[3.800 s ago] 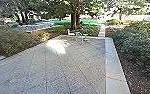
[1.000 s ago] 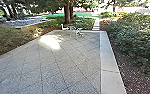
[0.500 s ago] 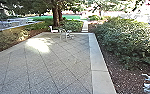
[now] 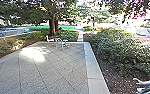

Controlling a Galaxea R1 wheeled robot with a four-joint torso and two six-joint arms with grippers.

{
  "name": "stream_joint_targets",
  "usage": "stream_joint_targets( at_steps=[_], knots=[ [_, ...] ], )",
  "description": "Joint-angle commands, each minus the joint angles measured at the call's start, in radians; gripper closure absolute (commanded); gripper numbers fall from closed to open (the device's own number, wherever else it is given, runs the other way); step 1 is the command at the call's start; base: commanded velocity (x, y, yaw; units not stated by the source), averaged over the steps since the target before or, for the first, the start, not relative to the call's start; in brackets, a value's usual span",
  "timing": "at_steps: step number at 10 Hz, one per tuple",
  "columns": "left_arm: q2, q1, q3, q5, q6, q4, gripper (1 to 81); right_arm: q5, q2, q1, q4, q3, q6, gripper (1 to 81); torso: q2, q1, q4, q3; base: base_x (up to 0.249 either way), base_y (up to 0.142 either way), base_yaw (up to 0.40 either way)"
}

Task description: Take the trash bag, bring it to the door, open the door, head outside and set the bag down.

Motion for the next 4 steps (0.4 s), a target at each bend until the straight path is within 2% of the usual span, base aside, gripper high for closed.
stream_joint_targets(
  at_steps=[1, 4],
  knots=[
    [0.056, 0.002, -0.076, -0.008, 0.007, 0.021, 1.0, -0.060, 0.015, 0.031, -0.012, 0.012, -0.005, 1.0, 0.000, 0.001, 0.000, -0.002, 0.000, 0.000, 0.000],
    [0.068, 0.051, -0.091, -0.114, 0.007, 0.029, 1.0, -0.060, 0.026, 0.028, -0.014, 0.012, -0.005, 1.0, 0.000, 0.001, 0.000, 0.004, 0.000, 0.000, 0.000]
  ],
)
